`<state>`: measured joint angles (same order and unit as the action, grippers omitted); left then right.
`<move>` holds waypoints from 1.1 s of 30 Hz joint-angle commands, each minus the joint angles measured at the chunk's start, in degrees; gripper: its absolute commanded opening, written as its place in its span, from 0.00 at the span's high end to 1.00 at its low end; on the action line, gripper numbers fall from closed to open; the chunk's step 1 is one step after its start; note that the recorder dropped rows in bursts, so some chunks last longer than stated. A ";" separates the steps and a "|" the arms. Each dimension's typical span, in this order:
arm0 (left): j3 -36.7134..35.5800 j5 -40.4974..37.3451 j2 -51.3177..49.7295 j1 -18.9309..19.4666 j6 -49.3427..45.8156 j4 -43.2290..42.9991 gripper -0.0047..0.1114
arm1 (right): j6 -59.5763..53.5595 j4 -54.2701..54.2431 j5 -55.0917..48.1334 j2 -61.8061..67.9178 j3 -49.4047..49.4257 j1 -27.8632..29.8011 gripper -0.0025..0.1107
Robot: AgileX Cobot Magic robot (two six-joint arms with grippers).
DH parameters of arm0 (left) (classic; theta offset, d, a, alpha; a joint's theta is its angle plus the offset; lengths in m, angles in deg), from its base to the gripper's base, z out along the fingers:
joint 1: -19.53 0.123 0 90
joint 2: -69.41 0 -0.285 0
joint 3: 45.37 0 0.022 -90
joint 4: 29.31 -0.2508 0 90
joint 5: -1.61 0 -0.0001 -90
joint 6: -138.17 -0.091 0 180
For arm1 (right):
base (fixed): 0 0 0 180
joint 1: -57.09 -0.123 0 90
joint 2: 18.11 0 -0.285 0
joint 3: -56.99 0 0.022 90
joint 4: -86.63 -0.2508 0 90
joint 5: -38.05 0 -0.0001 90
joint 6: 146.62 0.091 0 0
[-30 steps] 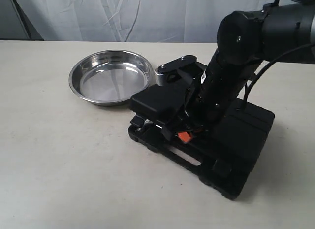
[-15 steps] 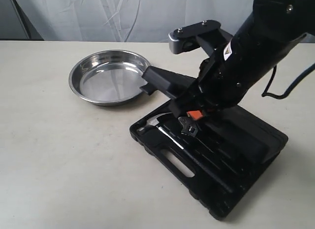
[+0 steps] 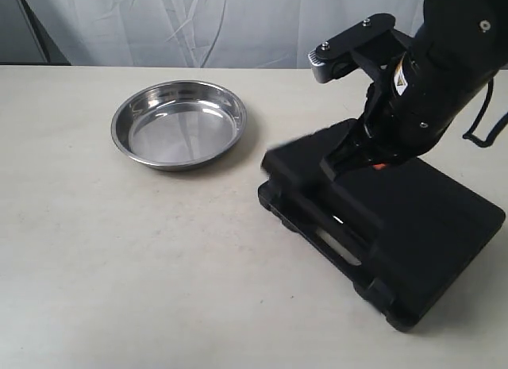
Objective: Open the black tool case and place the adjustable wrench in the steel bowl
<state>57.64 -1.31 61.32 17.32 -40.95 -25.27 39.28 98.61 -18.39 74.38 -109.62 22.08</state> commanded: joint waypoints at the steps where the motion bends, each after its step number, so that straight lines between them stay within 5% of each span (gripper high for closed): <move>1: -0.23 -0.04 0.30 -0.33 0.05 -0.39 0.96 | 0.09 -4.33 2.36 -1.18 0.06 0.34 0.99; 17: -0.23 -0.04 0.30 -0.33 0.05 -0.39 0.96 | -1.73 -17.35 3.37 8.17 0.17 0.34 0.98; 26: -0.23 -0.04 0.30 -0.33 0.05 -0.39 0.96 | -4.30 -18.07 3.90 16.11 0.17 0.34 0.55; 33: -0.23 -0.04 0.30 -0.33 0.05 -0.39 0.96 | -4.30 -15.95 5.44 19.35 0.17 0.34 0.54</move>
<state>57.64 -1.31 61.32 17.32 -40.95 -25.27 35.57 81.62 -14.12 92.59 -109.62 22.08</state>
